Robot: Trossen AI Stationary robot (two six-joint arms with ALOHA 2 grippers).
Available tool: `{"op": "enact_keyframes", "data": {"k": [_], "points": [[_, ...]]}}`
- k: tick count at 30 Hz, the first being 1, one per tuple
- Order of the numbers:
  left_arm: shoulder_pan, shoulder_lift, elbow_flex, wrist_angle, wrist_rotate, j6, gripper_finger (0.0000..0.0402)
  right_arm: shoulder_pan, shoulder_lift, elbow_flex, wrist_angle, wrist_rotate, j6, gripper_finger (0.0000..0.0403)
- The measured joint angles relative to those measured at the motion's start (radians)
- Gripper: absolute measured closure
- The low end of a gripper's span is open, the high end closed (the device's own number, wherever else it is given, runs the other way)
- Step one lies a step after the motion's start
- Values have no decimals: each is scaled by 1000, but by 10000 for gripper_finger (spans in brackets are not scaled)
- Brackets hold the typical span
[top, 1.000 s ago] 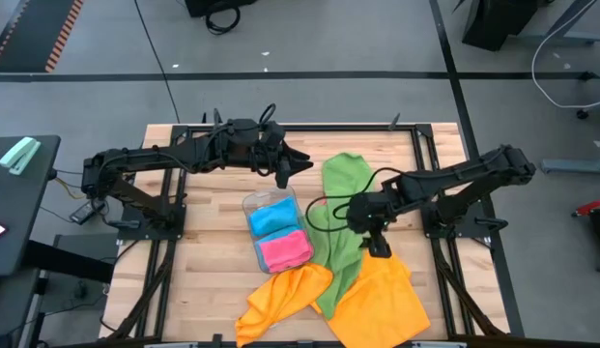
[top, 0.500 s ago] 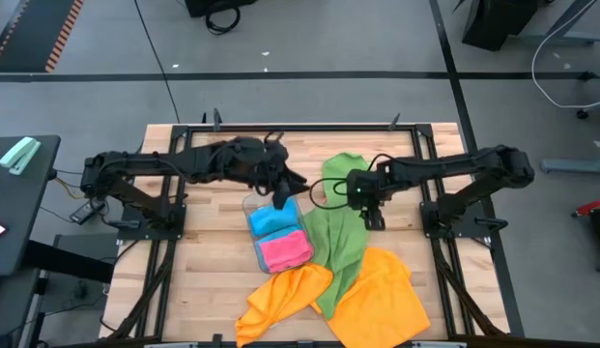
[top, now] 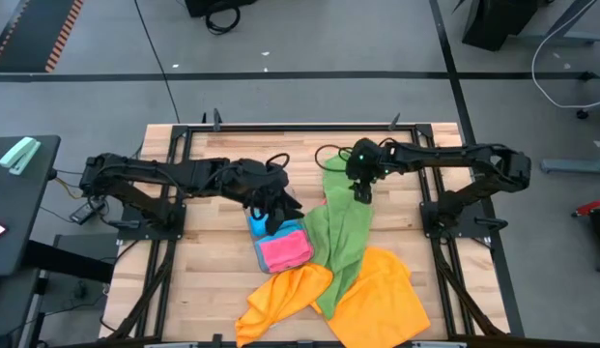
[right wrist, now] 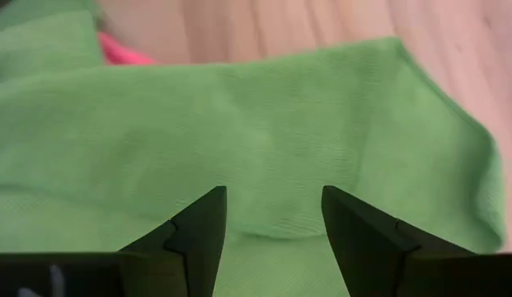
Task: Fold microfiber towels
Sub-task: Fold the top green towel
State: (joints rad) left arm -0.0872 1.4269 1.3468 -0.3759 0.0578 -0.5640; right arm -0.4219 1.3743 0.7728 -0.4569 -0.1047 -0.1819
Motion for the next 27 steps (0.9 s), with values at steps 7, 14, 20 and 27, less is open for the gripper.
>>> {"op": "enact_keyframes", "data": {"k": [7, 14, 20, 27], "points": [[4, 0, 0, 3, -1, 33, 239, -138, 18, -1, -3, -49, 41, 199], [22, 0, 0, 4, -1, 36, 239, -213, 160, 19, 37, -131, 59, 217], [23, 0, 0, 3, -1, 37, 239, -215, 259, 97, 38, -130, 51, 224], [23, 0, 0, -4, 0, 37, 239, -227, 340, 153, -3, -134, 25, 258]]}}
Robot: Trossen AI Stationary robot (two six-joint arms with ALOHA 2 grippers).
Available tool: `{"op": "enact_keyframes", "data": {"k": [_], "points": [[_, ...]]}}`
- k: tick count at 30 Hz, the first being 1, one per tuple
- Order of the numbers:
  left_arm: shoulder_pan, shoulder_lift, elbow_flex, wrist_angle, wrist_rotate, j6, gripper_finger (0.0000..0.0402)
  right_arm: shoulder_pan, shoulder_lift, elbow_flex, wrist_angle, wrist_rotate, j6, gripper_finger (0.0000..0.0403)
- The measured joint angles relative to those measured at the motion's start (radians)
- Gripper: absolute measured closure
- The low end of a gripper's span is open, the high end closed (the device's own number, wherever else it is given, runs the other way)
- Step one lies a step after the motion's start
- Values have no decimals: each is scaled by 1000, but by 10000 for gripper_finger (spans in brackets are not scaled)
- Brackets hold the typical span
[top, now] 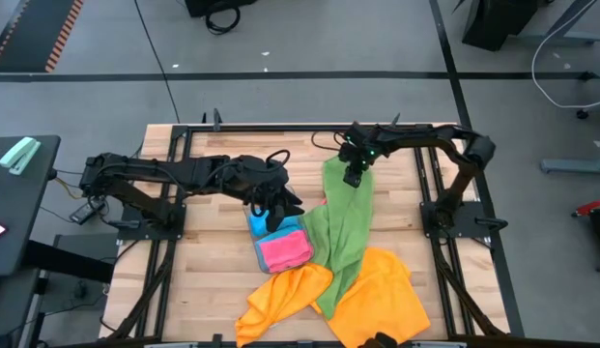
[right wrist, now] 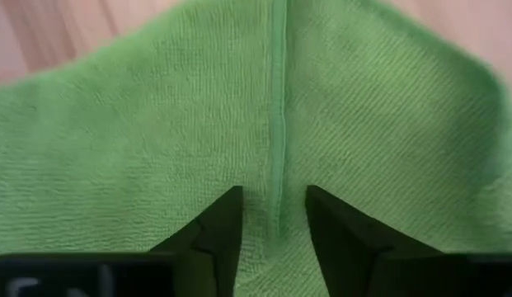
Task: Fold microfiber towels
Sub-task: Fold the top green towel
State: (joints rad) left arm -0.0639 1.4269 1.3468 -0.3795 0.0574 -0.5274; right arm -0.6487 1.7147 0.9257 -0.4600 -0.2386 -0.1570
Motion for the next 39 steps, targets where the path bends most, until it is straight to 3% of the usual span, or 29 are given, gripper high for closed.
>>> {"op": "enact_keyframes", "data": {"k": [12, 22, 28, 36, 39], "points": [[-26, 0, 0, -63, 2, -2, 239, -5, -32, 0, -49, 8, -53, 358], [-24, 0, 0, -62, 0, 1, 239, -12, -31, 3, -64, 19, 38, 363], [-24, 0, 0, -62, -1, 0, 239, -45, -31, 53, -115, -120, 189, 363], [-24, 0, 0, -60, -98, -22, 239, -52, -32, 159, -229, -160, 455, 363], [-24, 8, 0, -59, -123, -71, 239, -66, -32, 202, -251, -266, 497, 363]]}}
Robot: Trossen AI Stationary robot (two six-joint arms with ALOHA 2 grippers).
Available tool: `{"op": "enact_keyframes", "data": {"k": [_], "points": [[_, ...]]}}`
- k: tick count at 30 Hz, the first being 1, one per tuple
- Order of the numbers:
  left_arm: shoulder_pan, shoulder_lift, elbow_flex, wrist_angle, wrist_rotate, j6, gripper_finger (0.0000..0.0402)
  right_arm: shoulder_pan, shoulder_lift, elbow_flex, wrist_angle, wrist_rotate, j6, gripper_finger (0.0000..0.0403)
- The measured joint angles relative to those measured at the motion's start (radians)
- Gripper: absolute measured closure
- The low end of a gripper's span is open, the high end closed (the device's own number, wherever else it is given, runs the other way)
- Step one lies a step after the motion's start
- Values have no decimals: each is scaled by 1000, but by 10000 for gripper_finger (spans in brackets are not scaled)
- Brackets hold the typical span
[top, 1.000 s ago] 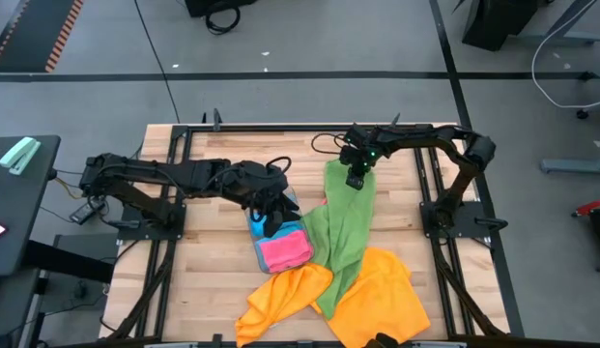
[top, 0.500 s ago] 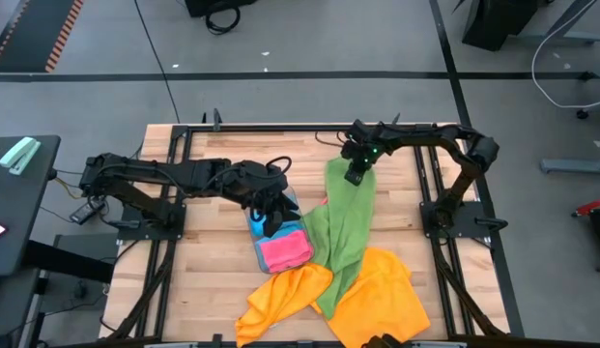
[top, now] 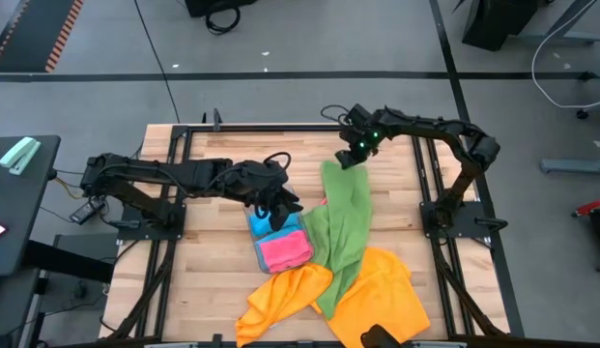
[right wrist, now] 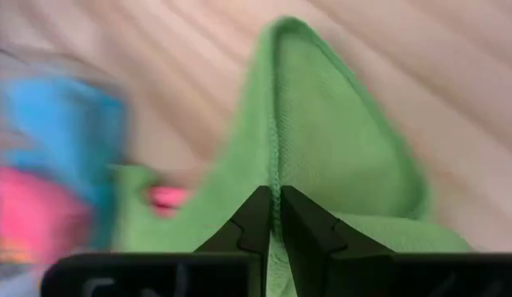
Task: Fold microfiber towels
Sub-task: Fold the top green towel
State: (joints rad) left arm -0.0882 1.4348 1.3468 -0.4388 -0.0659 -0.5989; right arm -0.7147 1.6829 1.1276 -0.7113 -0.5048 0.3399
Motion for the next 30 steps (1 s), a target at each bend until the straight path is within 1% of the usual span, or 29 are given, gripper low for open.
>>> {"op": "enact_keyframes", "data": {"k": [2, 4, 8, 9, 11, 13, 15, 17, 19, 21, 23, 26, 30], "points": [[0, 4, 0, 5, -2, -28, 239, -11, 0, 29, 17, -87, 69, 363], [-2, 13, 1, 15, -1, -54, 239, -17, 0, 57, 59, -124, 110, 363], [-2, 35, 1, 41, -1, -82, 239, -11, -2, 72, 175, -124, 186, 363], [-2, 39, -1, 32, -1, -88, 239, -5, -2, 65, 225, -124, 224, 363], [-1, 60, 1, 67, -1, -97, 239, 9, -2, 58, 300, -124, 290, 363], [-1, 69, -1, 50, -2, -102, 239, 29, -2, 57, 341, -110, 334, 363], [-4, 84, 1, 90, -1, -102, 239, 46, -2, 57, 348, -77, 338, 363], [-5, 87, -1, 71, -1, -100, 239, 59, -2, 57, 339, -74, 305, 363], [-5, 102, 3, 103, -1, -98, 239, 64, -2, 59, 319, -73, 251, 363], [-5, 106, -2, 84, 0, -97, 239, 64, -2, 59, 290, -72, 203, 361], [-4, 117, 2, 109, -1, -96, 239, 63, -2, 59, 248, -72, 145, 353], [-4, 118, 0, 99, -1, -90, 239, 63, -2, 59, 171, -49, 48, 326], [-2, 117, 0, 97, -1, -86, 239, 60, -1, 59, 97, -39, -90, 270]]}}
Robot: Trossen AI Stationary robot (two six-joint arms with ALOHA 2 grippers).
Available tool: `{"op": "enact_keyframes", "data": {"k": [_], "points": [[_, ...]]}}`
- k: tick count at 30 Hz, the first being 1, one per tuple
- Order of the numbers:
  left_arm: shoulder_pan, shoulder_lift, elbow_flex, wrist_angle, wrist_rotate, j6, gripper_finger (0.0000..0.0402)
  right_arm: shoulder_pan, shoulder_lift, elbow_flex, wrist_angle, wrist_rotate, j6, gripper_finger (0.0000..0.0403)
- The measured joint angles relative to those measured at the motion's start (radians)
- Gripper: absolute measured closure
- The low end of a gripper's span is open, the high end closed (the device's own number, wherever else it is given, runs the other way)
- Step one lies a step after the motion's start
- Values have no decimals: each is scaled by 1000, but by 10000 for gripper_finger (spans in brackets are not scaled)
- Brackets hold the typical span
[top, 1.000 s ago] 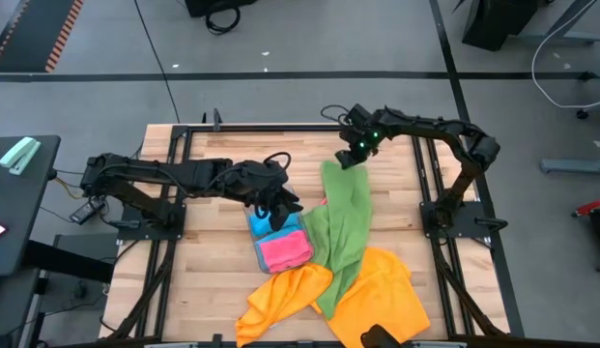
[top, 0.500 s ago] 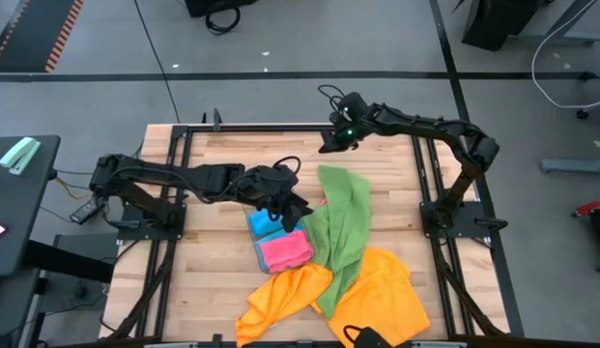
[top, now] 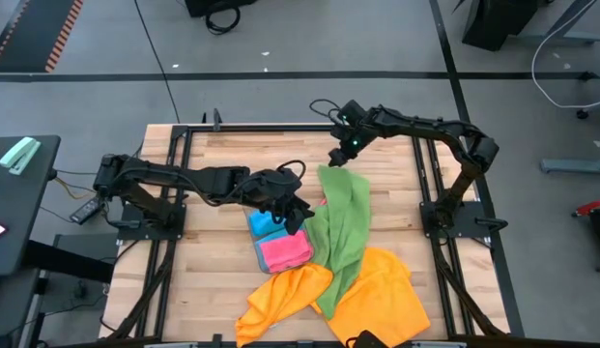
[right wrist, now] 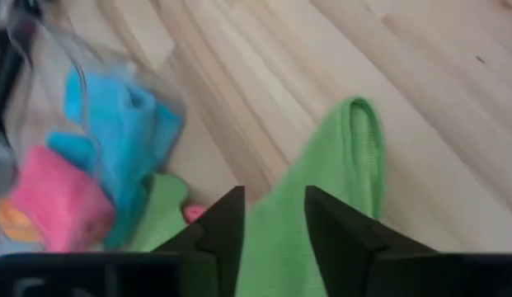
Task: Fold microfiber towels
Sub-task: Fold the top green towel
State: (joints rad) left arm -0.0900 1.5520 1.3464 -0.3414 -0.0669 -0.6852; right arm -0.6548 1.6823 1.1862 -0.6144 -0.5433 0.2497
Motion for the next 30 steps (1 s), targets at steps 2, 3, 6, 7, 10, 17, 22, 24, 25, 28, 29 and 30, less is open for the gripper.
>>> {"op": "enact_keyframes", "data": {"k": [2, 3, 6, 7, 10, 17, 22, 24, 25, 28, 29, 30], "points": [[1, 0, 0, 1, 0, 2, 239, 2, 9, 0, -16, 2, -62, 251], [2, 0, 0, 1, 0, 2, 239, 2, 15, 0, -29, 12, -75, 247], [3, 0, 0, -1, 0, 2, 239, -2, 29, 0, -43, 76, -95, 245], [3, 0, 0, 1, 0, 2, 239, -5, 31, 0, -45, 79, -97, 247], [3, 0, 0, -1, 0, 1, 239, -15, 36, 1, -83, 78, -105, 259], [3, 0, 0, -2, 1, 1, 239, -17, 36, 1, -181, 79, -186, 283], [3, 0, 0, -2, 7, 1, 239, -9, 36, 1, -175, 140, -237, 285], [3, 0, 0, -2, 19, 0, 239, -9, 36, 1, -170, 151, -260, 285], [3, 0, 0, -2, 23, 0, 239, -10, 36, 1, -171, 151, -271, 285], [3, 0, 0, -2, 27, 0, 239, -10, 36, 1, -177, 151, -321, 284], [3, 0, 0, -2, 27, 0, 239, -10, 36, 1, -176, 151, -336, 284], [3, 0, 0, -2, 27, 0, 239, -10, 36, 1, -177, 151, -345, 284]]}}
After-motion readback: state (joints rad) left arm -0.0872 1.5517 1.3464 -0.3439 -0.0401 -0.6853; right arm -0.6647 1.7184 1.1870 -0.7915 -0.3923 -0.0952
